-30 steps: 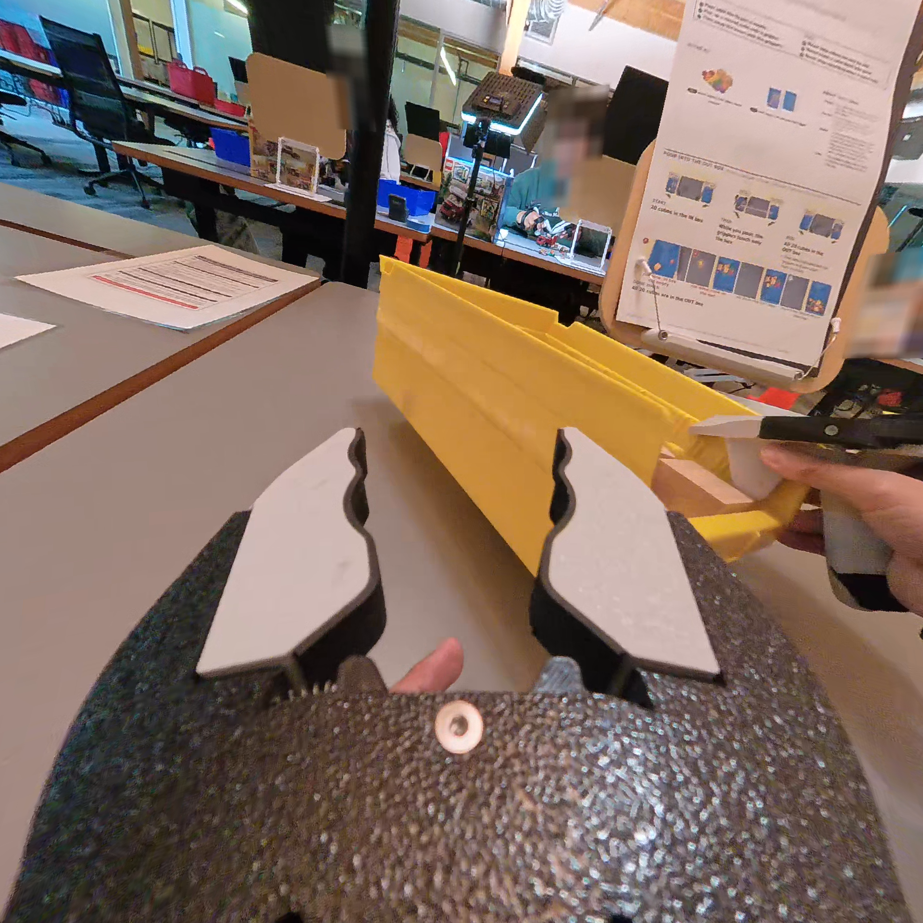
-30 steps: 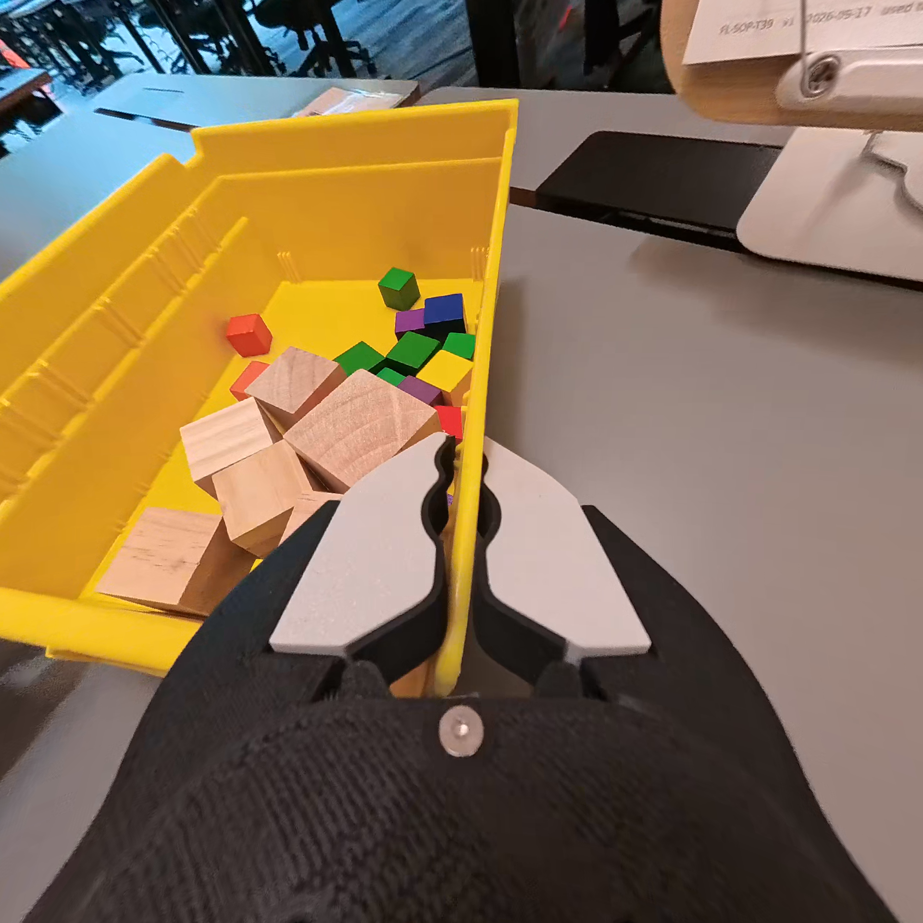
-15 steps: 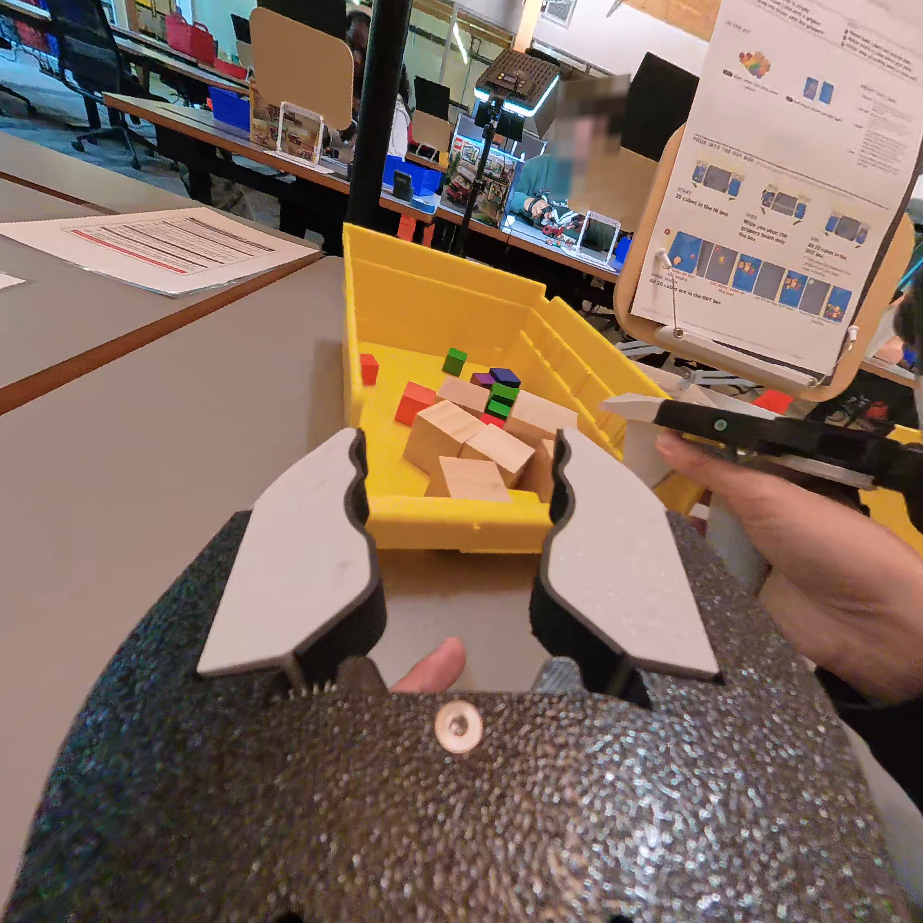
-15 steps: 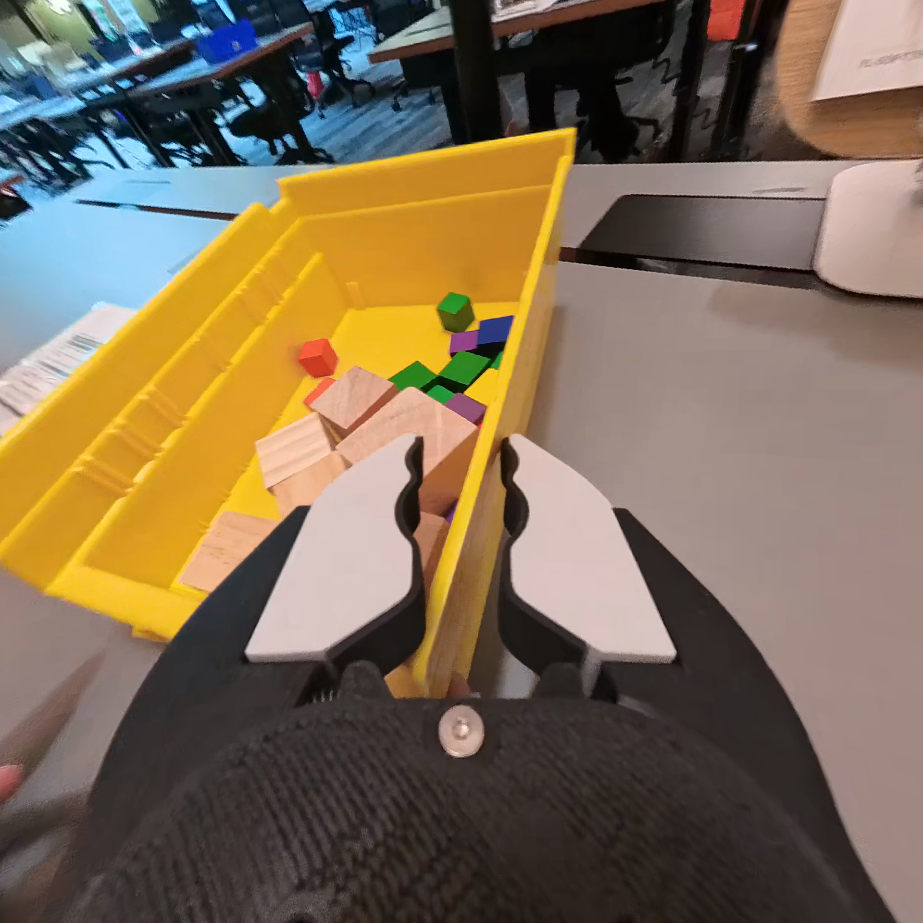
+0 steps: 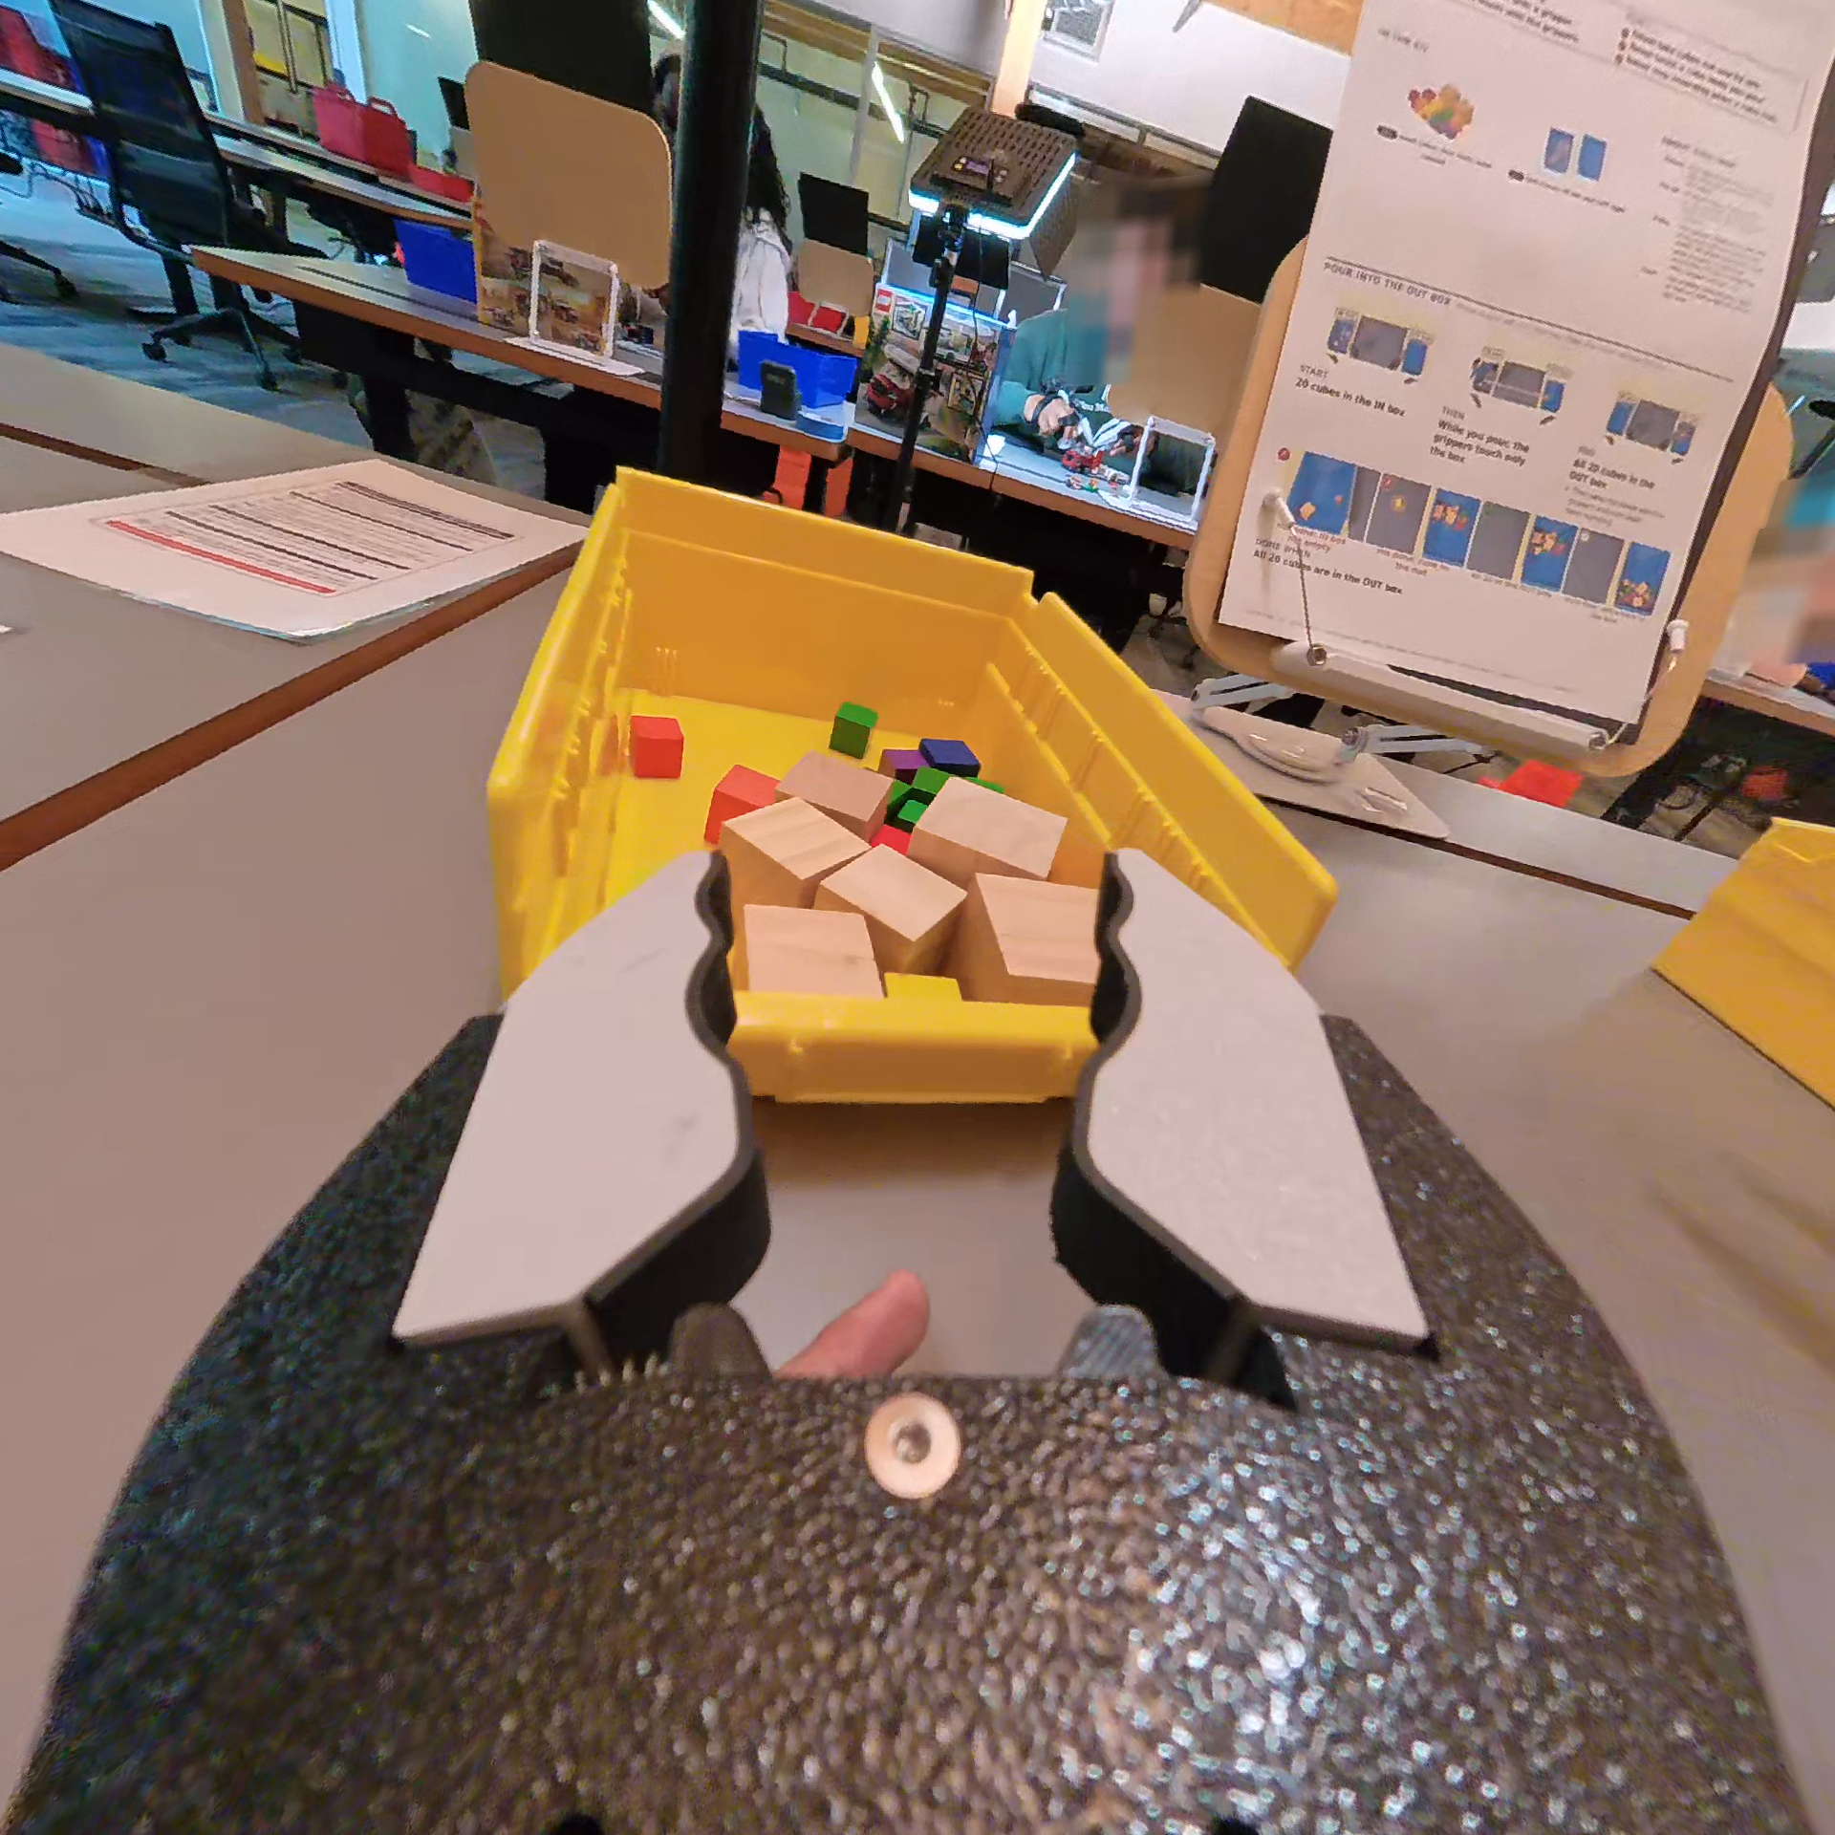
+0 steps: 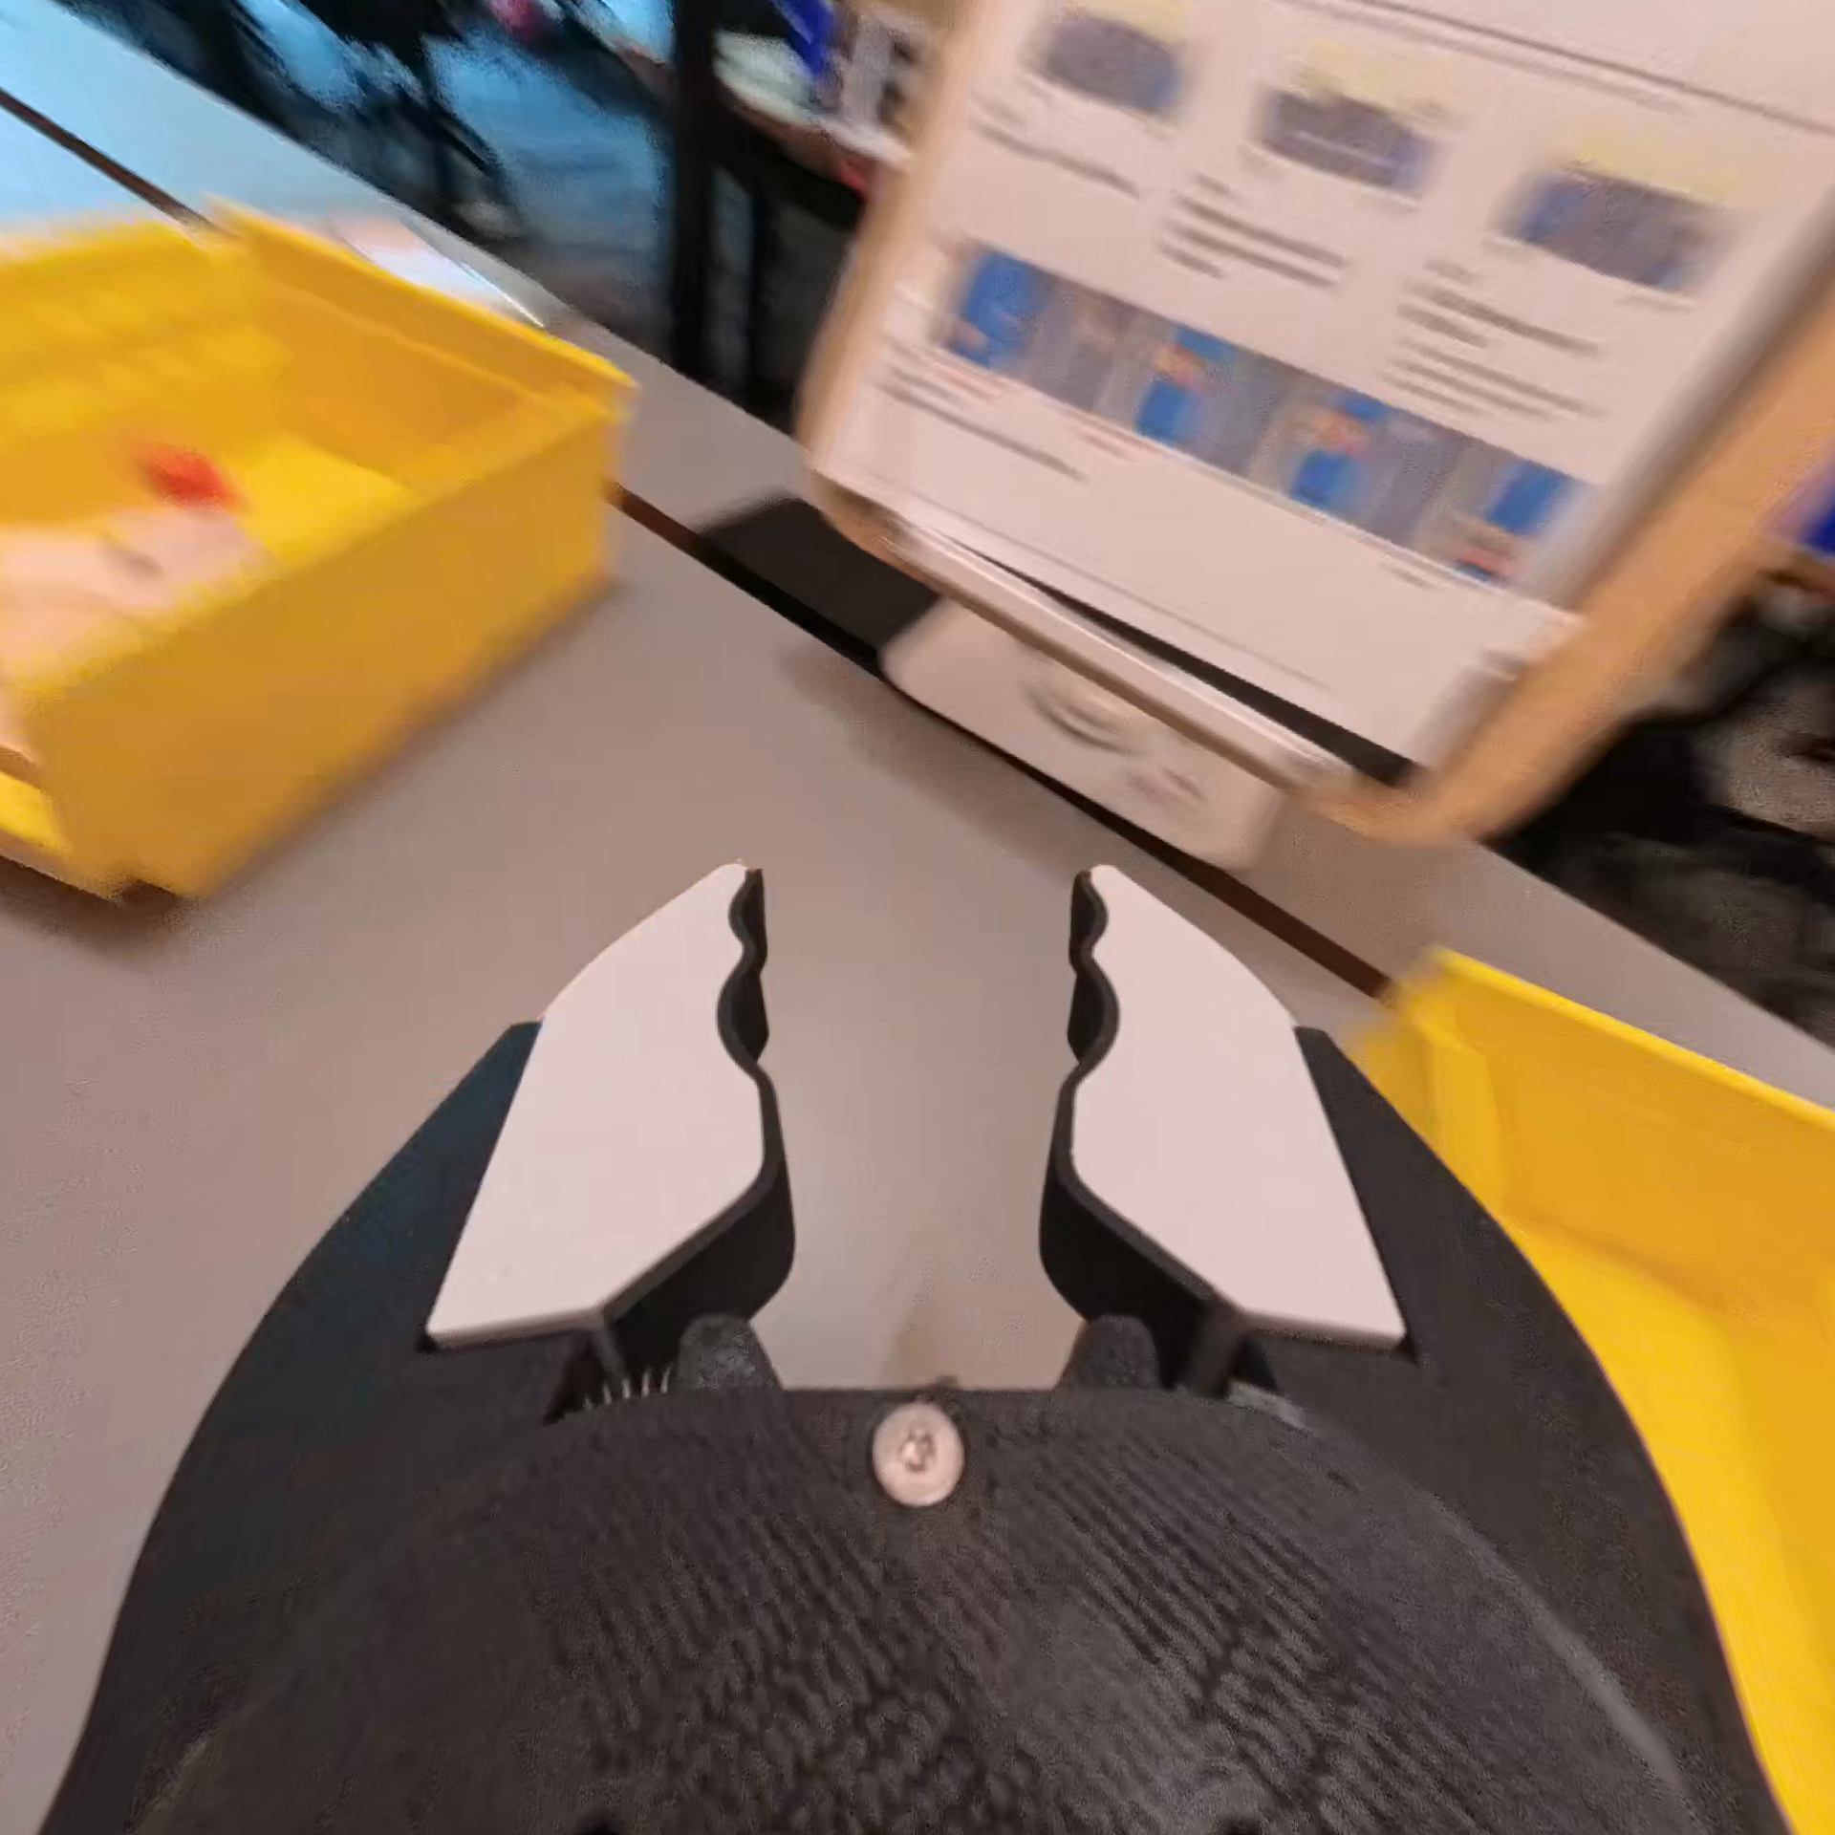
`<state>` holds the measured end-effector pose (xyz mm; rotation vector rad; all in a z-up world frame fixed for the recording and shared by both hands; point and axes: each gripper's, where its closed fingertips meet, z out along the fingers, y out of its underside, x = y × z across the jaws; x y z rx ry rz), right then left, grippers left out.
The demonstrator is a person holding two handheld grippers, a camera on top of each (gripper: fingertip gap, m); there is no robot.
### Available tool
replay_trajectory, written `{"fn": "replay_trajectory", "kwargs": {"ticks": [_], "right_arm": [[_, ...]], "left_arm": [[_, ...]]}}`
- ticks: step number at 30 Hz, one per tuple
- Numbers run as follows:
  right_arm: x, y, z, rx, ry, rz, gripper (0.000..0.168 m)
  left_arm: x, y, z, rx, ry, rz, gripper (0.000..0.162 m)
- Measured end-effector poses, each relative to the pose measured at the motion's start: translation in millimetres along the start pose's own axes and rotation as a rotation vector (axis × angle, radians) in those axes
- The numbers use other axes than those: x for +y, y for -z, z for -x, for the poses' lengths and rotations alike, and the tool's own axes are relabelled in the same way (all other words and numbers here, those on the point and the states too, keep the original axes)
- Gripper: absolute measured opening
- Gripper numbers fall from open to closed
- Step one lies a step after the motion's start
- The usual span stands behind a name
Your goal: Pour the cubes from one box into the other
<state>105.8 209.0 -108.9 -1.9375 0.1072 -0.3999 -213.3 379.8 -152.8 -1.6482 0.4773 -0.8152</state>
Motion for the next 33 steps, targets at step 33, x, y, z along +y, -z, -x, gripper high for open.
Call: {"fn": "replay_trajectory", "kwargs": {"ticks": [33], "right_arm": [[152, 94, -132, 0.255, -0.146, 0.155, 0.004]], "left_arm": [[17, -30, -60, 0.089, 0.028, 0.050, 0.069]]}}
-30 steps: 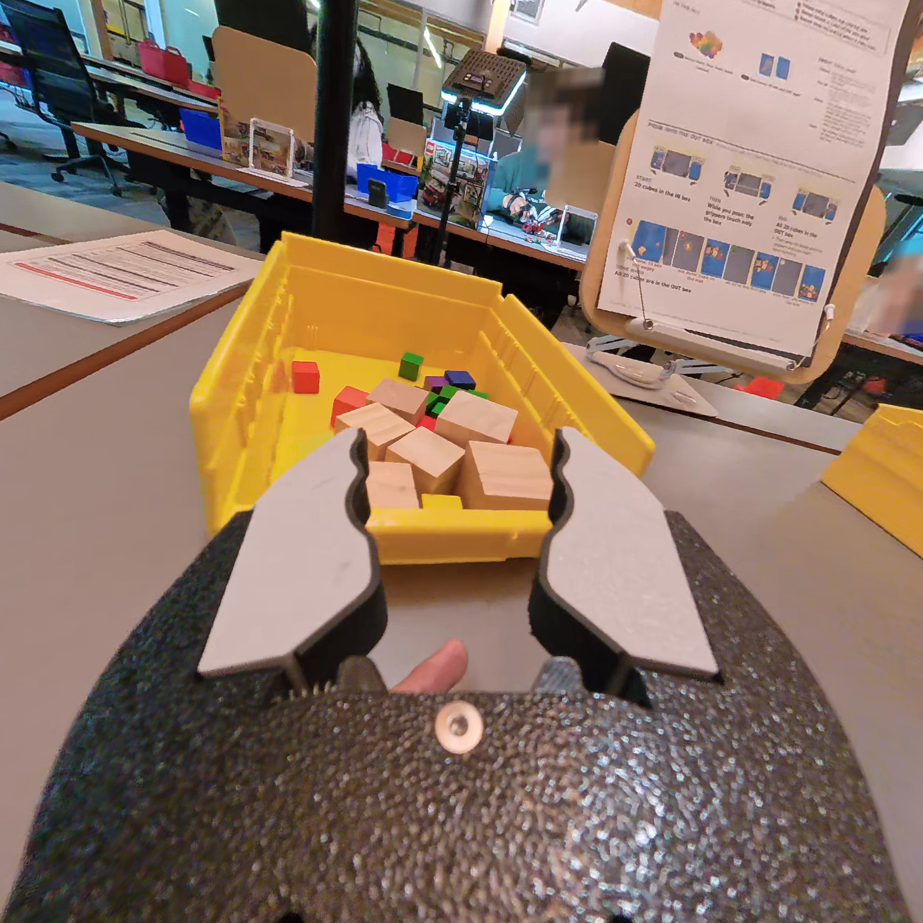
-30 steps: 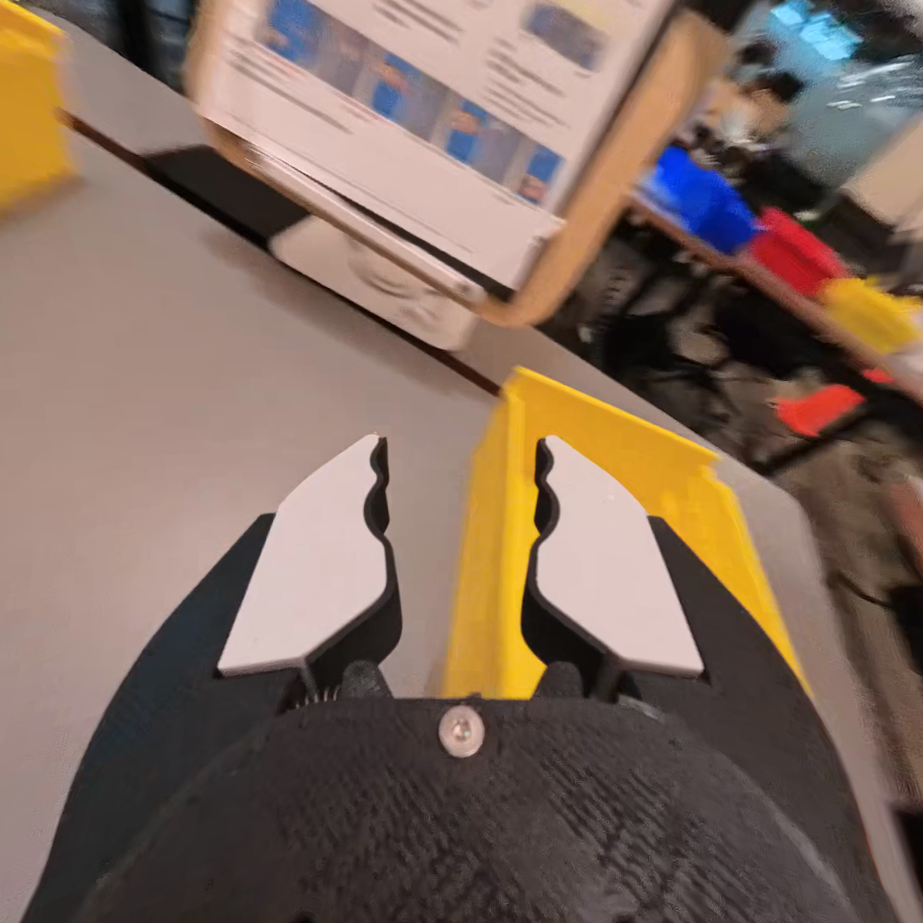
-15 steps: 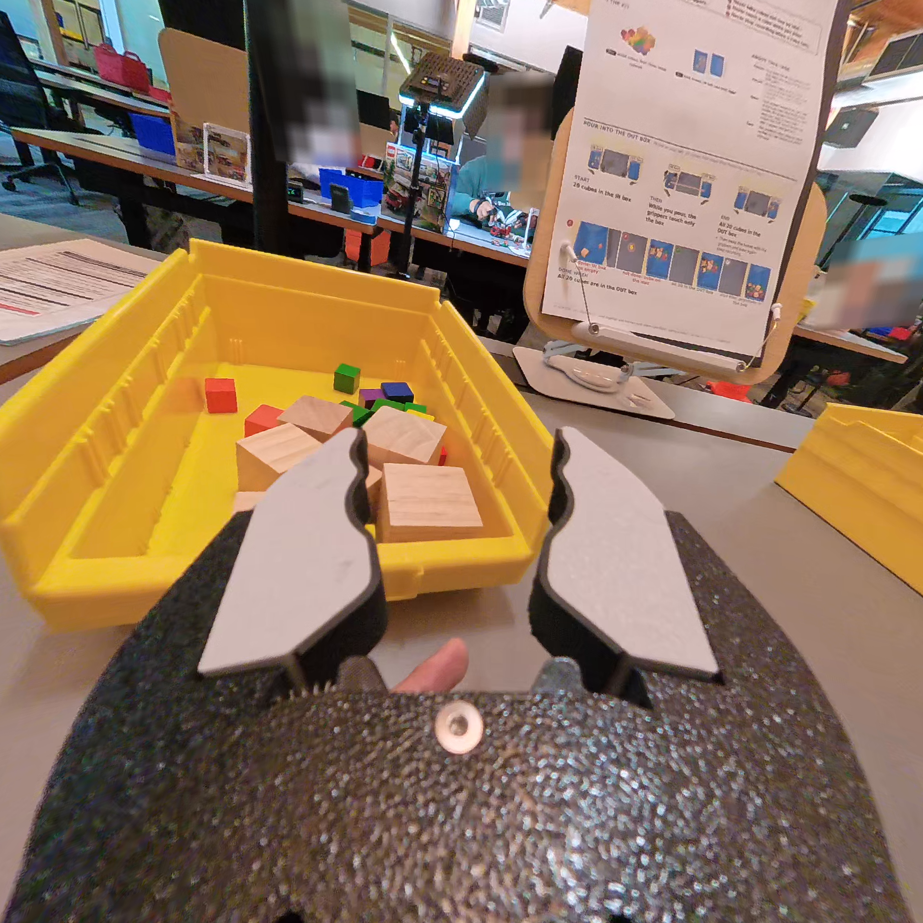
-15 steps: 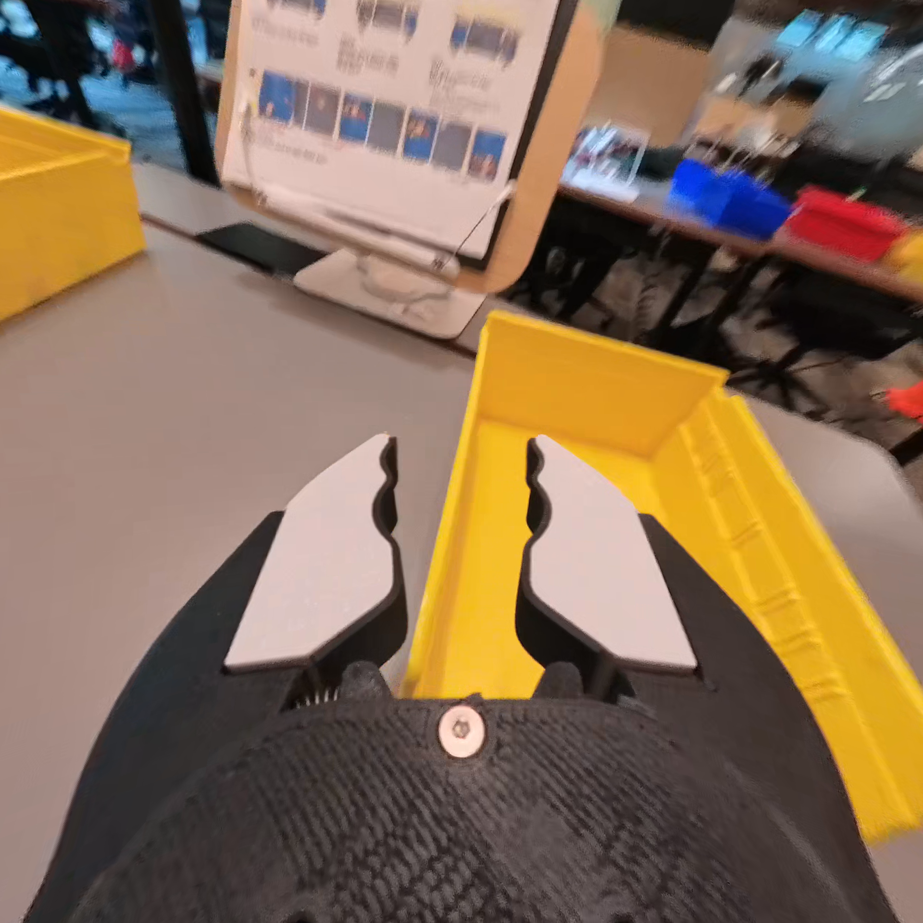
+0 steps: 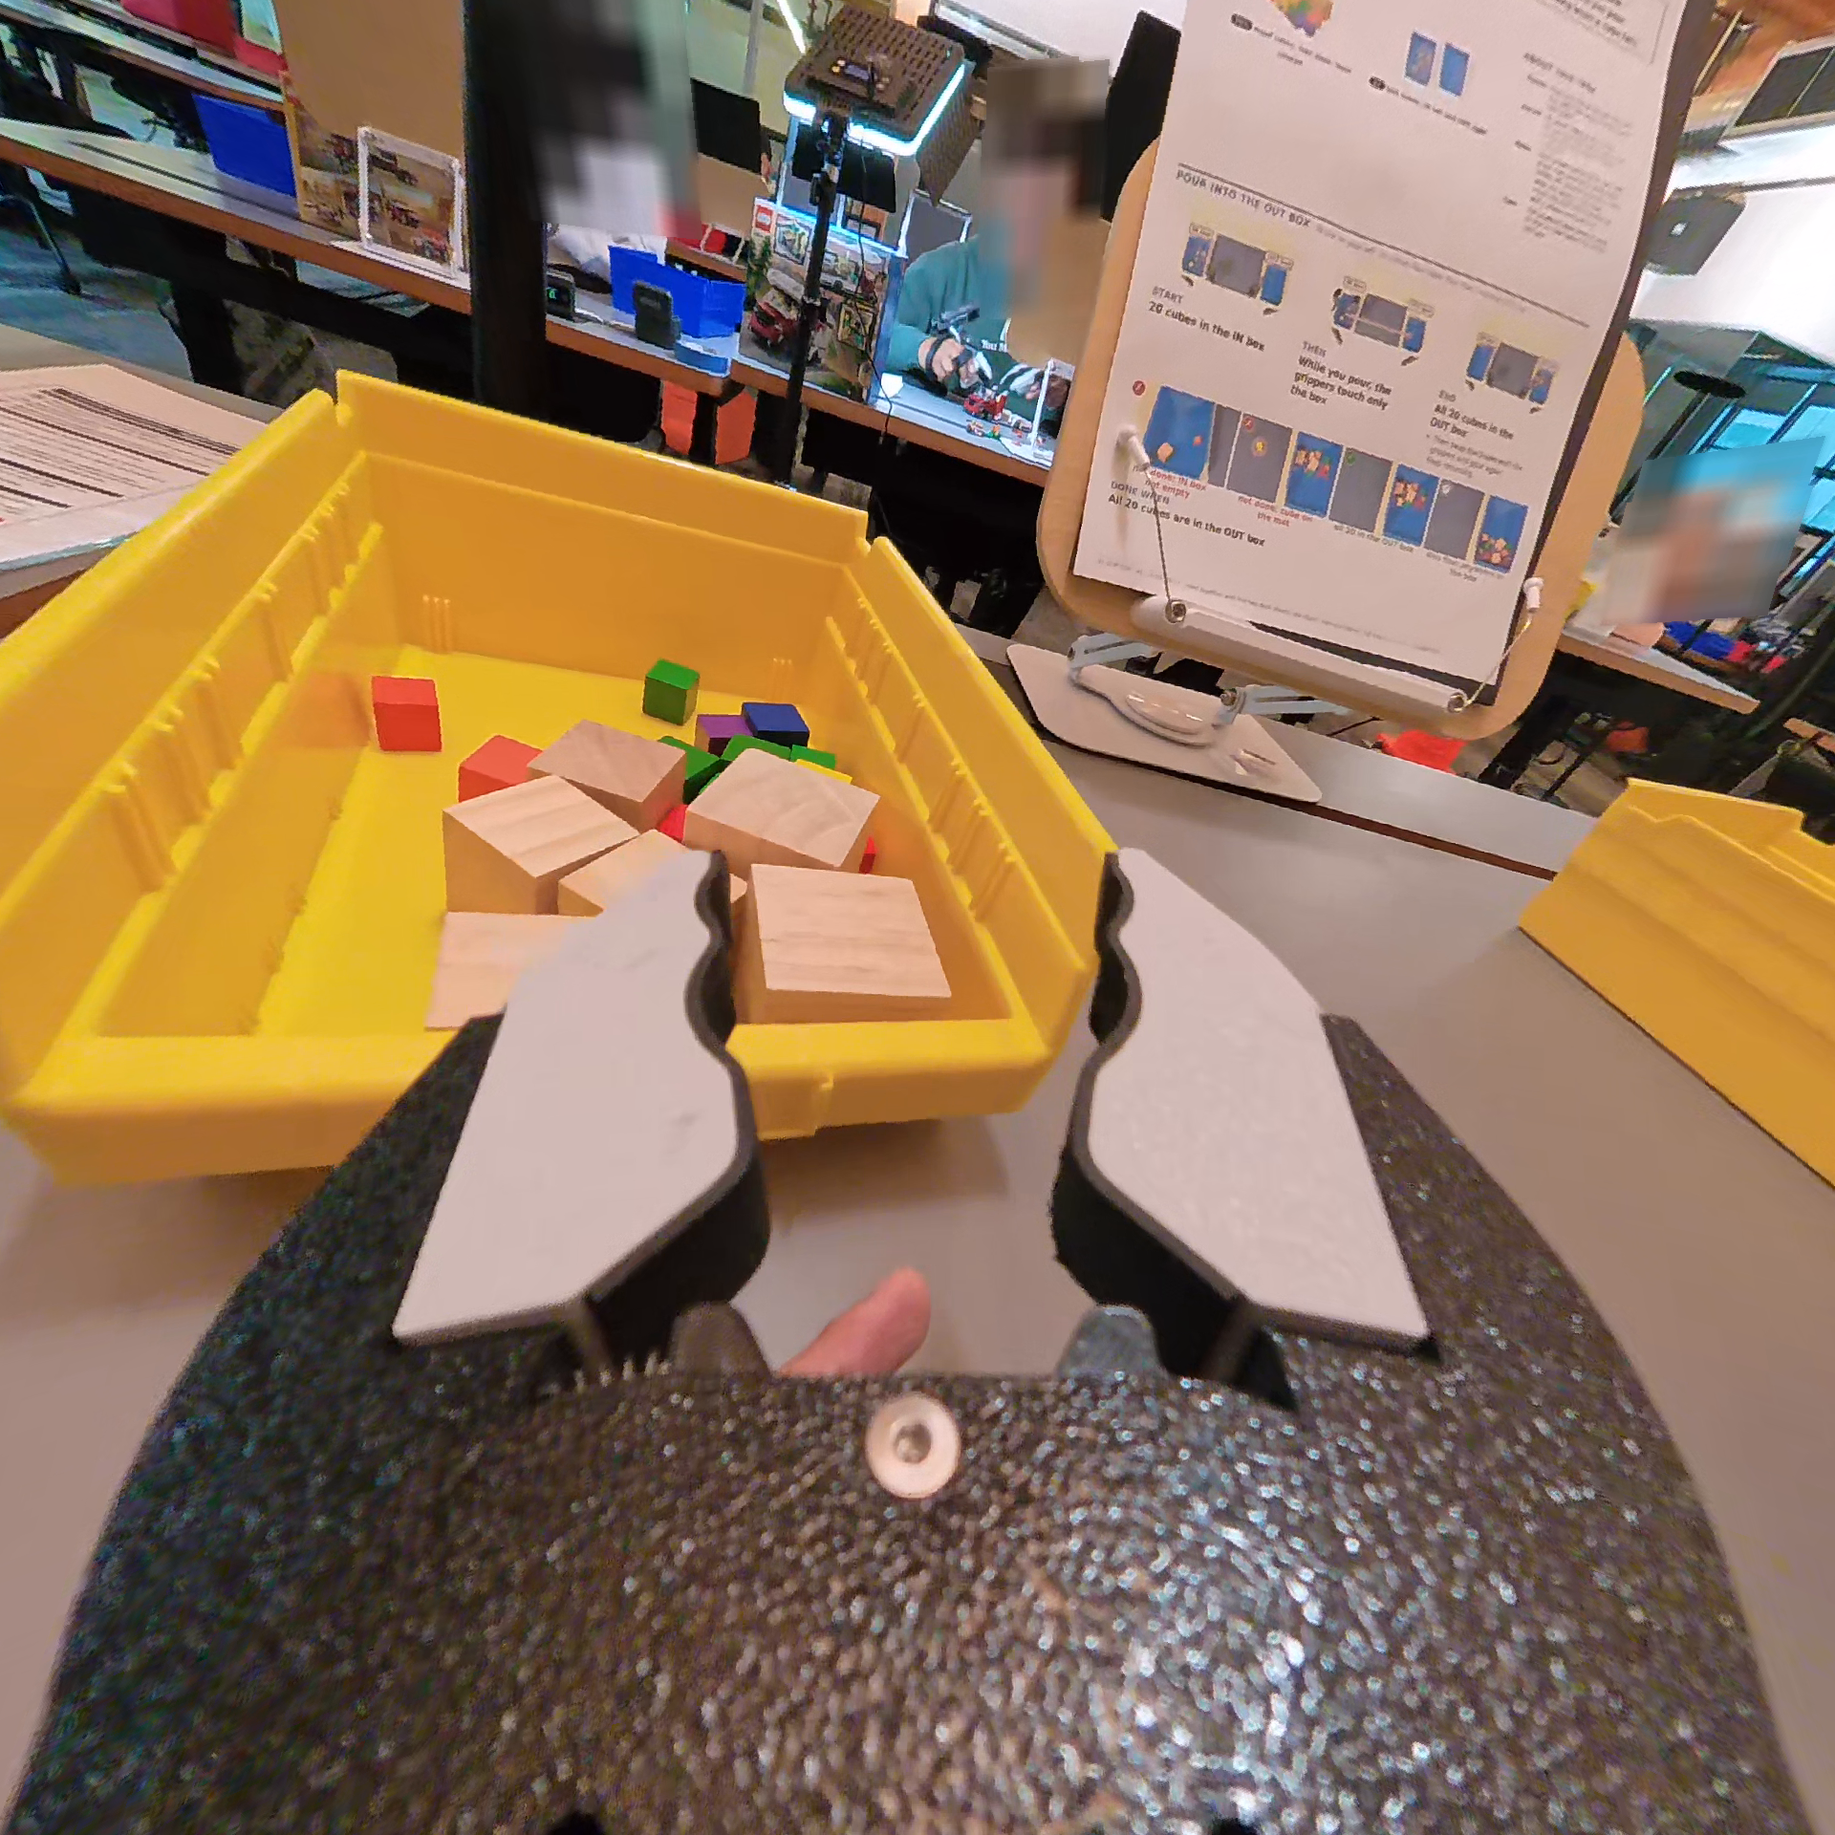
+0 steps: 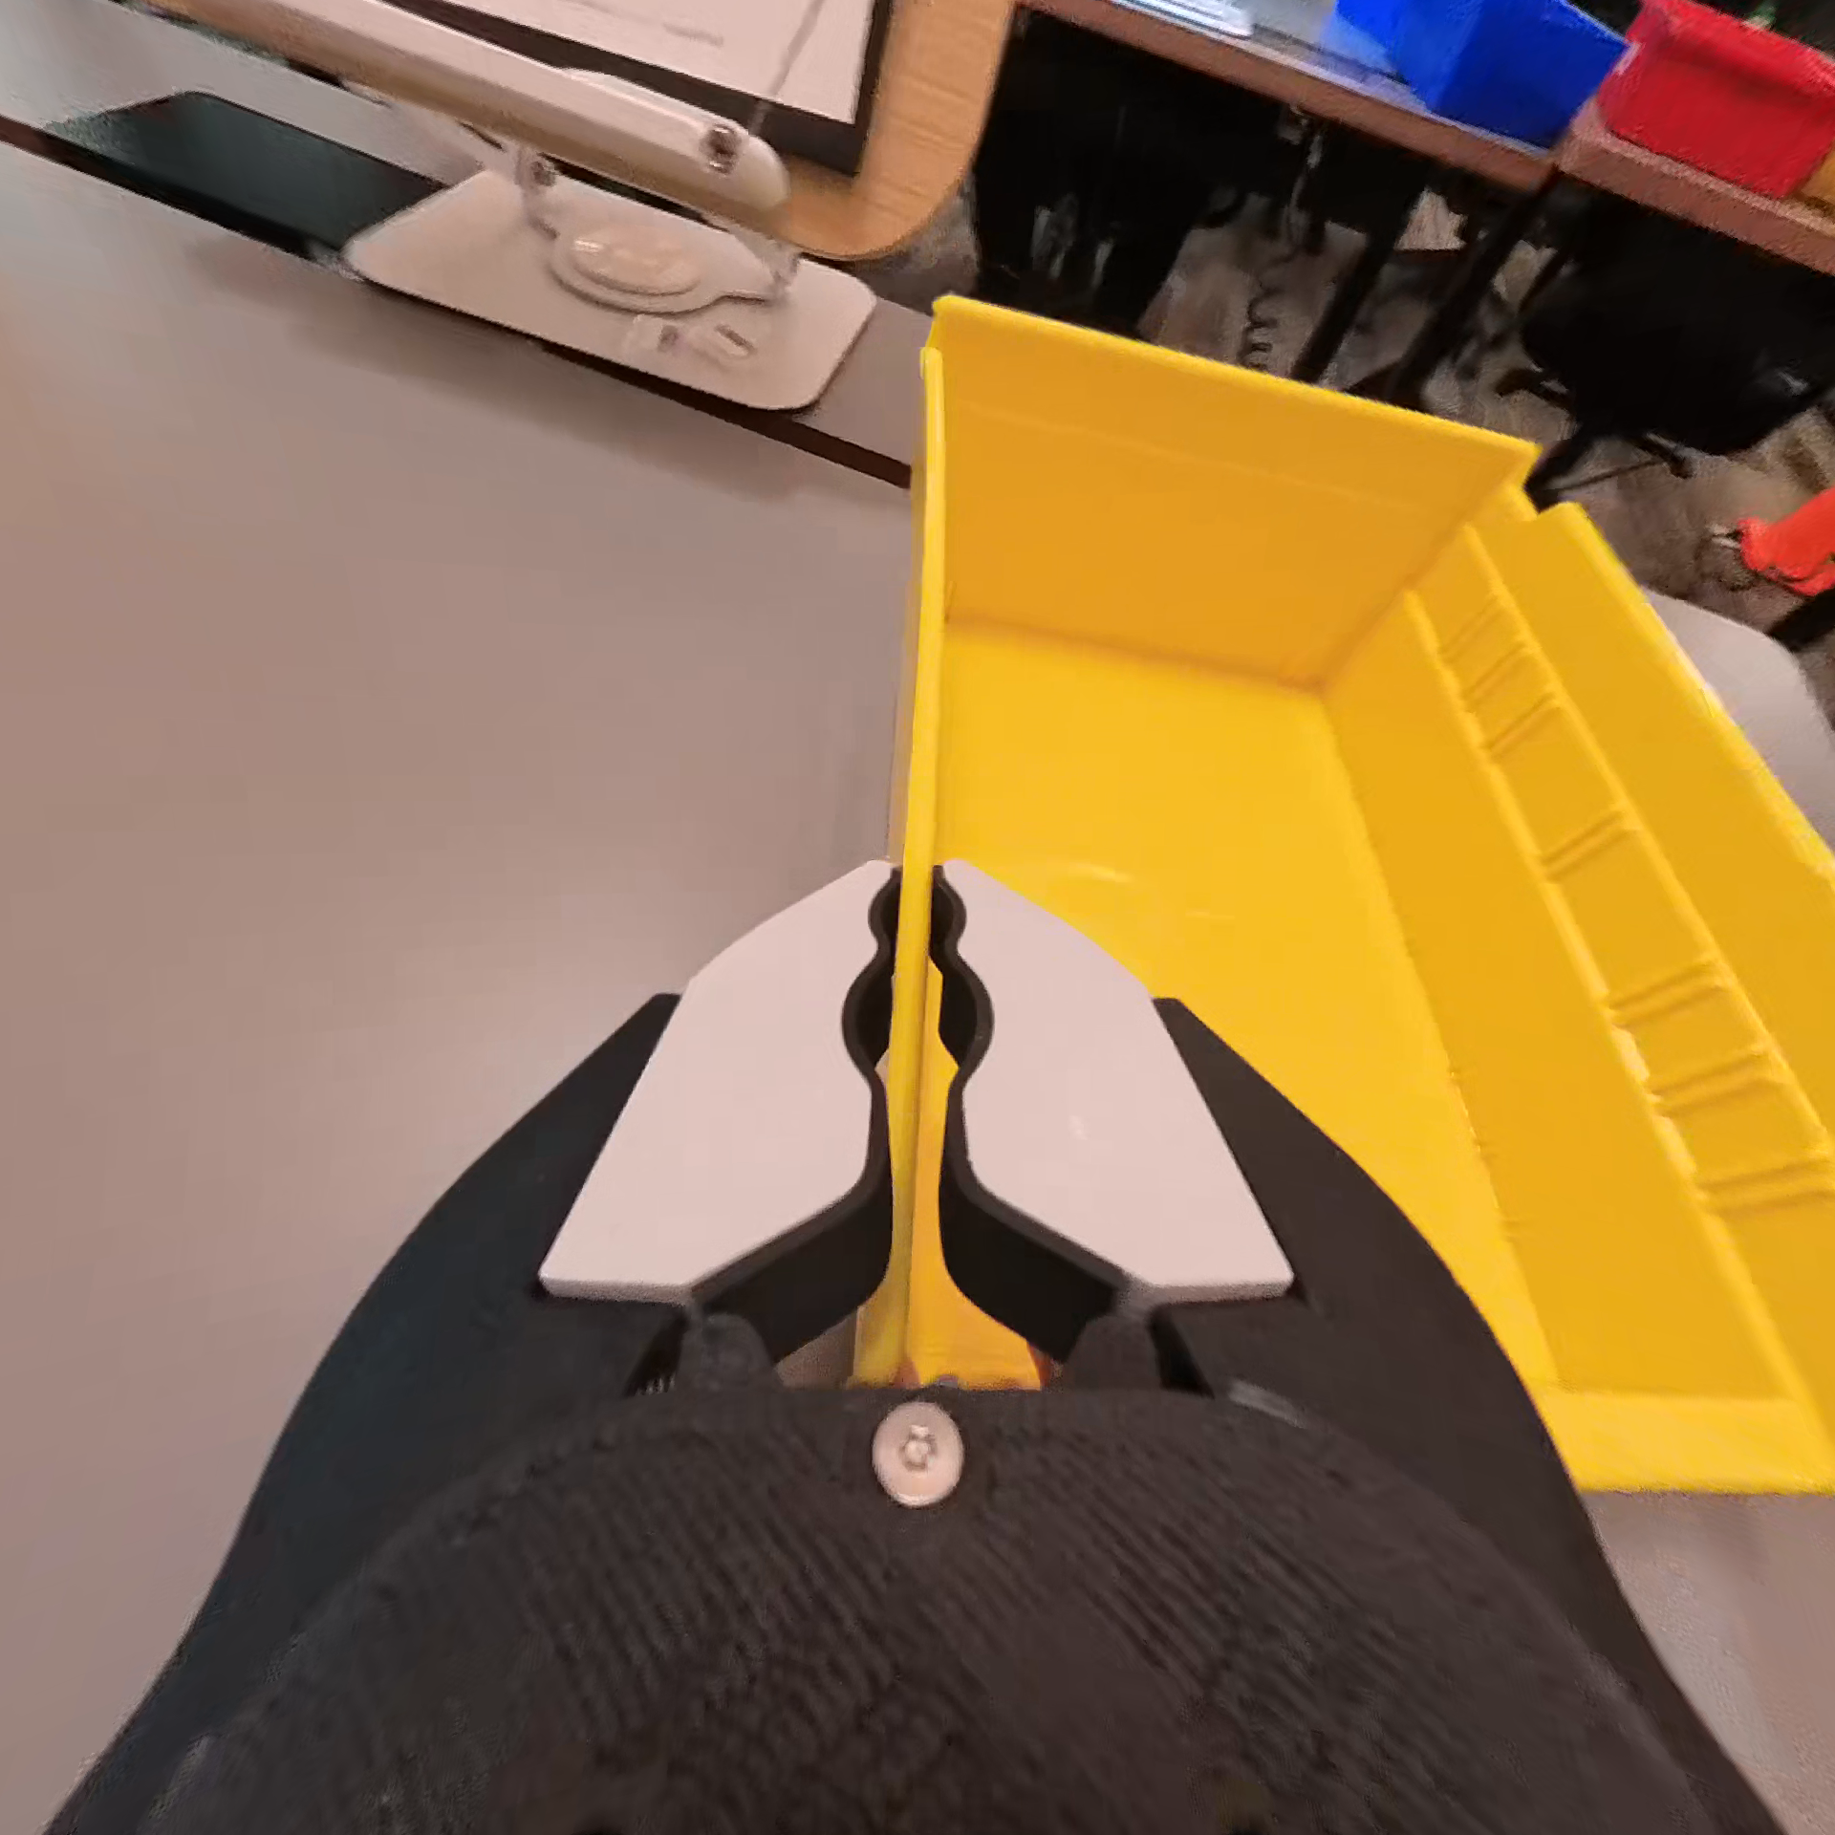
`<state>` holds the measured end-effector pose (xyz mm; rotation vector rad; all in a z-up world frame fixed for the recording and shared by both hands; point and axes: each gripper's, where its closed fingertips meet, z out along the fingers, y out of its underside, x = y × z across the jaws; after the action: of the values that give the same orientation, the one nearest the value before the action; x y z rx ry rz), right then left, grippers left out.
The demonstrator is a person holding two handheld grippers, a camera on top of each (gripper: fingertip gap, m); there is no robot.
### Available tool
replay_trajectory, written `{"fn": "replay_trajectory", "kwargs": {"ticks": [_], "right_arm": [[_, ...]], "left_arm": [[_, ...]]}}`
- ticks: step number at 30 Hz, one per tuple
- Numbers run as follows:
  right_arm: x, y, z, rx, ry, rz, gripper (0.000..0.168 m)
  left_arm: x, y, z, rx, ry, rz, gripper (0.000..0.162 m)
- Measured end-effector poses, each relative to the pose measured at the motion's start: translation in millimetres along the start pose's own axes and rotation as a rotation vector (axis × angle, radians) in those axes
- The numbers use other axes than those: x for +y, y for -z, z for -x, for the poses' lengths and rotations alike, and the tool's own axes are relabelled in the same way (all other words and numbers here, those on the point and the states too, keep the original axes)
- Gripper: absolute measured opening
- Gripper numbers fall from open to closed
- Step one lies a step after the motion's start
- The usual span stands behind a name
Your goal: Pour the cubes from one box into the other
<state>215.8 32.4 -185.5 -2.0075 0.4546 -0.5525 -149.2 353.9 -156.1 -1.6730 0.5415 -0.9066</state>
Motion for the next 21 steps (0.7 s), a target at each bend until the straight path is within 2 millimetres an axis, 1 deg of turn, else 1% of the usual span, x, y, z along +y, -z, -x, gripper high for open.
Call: {"fn": "replay_trajectory", "kwargs": {"ticks": [2, 5, 6, 8, 12, 16, 21], "right_arm": [[1, -2, -12, 0.079, -0.005, 0.013, 0.005], [3, -9, -40, 0.243, 0.036, 0.027, 0.005], [2, -12, -48, 0.267, 0.050, 0.012, 0.007], [3, -18, -63, 0.264, 0.013, 0.011, 0.007], [5, -28, -92, 0.255, 0.020, 0.003, 0.005], [1, -43, -109, 0.259, 0.012, 0.008, 0.006], [-4, -59, -119, 0.247, -0.010, 0.009, 0.007]], "left_arm": [[2, 0, -1, 0.007, 0.007, 0.007, 0.069], [3, 0, 0, 0.012, 0.005, 0.013, 0.069], [3, 1, 0, 0.012, 0.004, 0.014, 0.069], [3, 2, 2, 0.014, 0.005, 0.017, 0.069], [3, 3, 7, 0.012, 0.013, 0.018, 0.069], [4, 1, 5, 0.023, 0.021, 0.025, 0.069], [4, 1, 3, 0.028, 0.001, 0.033, 0.069]]}}
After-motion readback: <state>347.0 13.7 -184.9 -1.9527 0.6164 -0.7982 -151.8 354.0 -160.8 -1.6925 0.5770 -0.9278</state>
